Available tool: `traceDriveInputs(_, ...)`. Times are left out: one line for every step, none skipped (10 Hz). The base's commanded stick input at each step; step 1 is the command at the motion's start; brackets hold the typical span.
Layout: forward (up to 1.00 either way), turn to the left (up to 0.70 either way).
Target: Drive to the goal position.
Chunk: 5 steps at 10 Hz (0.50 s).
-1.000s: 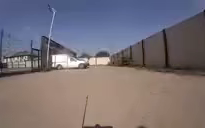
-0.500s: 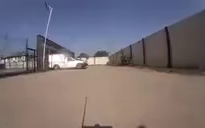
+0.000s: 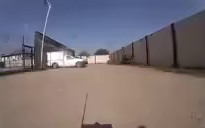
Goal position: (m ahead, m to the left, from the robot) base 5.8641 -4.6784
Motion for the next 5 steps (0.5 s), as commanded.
traceDriveInputs(1.00, 0.00)
traceDriveInputs(1.00, 0.00)
traceDriveInputs(1.00, 0.27)
traceDriveInputs(1.00, 0.27)
traceDriveInputs(1.00, 0.00)
